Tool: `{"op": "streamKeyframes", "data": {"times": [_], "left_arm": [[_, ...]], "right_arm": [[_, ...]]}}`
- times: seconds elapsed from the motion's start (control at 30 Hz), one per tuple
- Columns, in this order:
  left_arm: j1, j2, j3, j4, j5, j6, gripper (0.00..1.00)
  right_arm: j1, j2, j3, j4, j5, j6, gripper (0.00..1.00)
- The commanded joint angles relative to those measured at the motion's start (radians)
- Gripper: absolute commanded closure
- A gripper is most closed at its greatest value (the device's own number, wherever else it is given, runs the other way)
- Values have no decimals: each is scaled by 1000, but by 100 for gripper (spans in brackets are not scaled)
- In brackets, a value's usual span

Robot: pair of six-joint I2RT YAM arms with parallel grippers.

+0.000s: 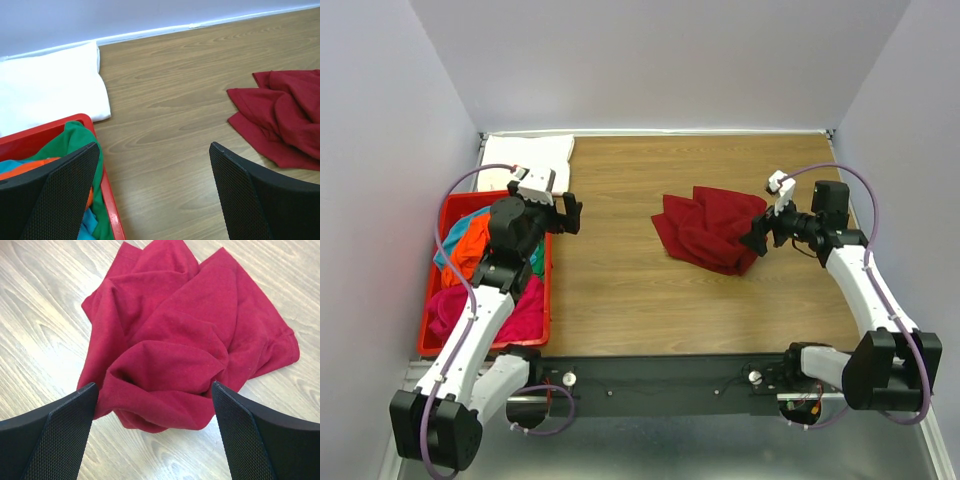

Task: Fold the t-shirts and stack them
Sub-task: Move the tshirt to the center of the board, then flatten the tshirt out

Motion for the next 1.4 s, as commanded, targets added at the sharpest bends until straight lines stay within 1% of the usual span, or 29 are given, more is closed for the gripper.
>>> {"op": "streamKeyframes", "data": {"times": [0.0,0.17,0.37,0.47,0.6,0.9,1.07,1.2,1.3,1.37], "left_arm": [[4,19,4,7,-27,17,2],[4,35,7,9,-18,25,2],[6,41,7,16,39,25,2],[6,50,4,21,91,20,3],[6,59,7,19,209,19,7],[6,93,10,45,306,-18,7],[4,134,21,42,311,-64,8],[-26,179,39,56,337,-167,10],[-91,294,125,59,331,-210,12],[-111,349,163,56,311,-225,12]], "right_arm": [[-3,21,-5,14,-29,-12,0],[-3,21,-3,14,-11,-13,0],[-3,36,-6,14,35,-33,0],[-11,49,-16,13,35,-50,0],[-15,58,-23,11,9,-67,0],[-46,67,-28,13,10,-70,0],[-46,70,1,16,-12,-21,0],[-46,145,52,13,-54,45,0],[-46,218,124,7,-63,93,0],[-46,260,165,7,-43,93,0]]}}
